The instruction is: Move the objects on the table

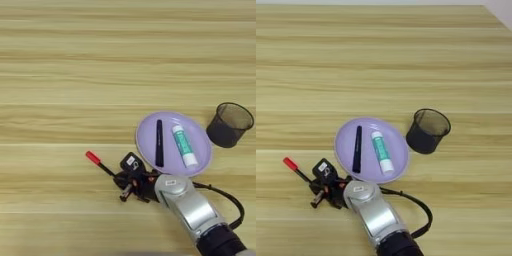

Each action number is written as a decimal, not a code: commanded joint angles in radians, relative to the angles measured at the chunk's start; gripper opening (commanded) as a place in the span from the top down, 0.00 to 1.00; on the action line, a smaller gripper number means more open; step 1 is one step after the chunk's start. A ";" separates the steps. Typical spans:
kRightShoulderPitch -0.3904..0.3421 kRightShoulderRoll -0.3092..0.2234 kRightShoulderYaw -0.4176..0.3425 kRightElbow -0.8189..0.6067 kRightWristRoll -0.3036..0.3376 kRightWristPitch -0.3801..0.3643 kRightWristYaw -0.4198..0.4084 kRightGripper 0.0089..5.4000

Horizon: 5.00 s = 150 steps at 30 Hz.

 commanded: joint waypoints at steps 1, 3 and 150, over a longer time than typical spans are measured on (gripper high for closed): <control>0.006 -0.011 -0.015 -0.040 0.008 0.023 -0.020 0.92; 0.007 -0.010 -0.020 -0.051 0.011 0.026 -0.021 0.92; -0.140 -0.022 -0.316 -0.110 0.188 0.054 -0.184 0.09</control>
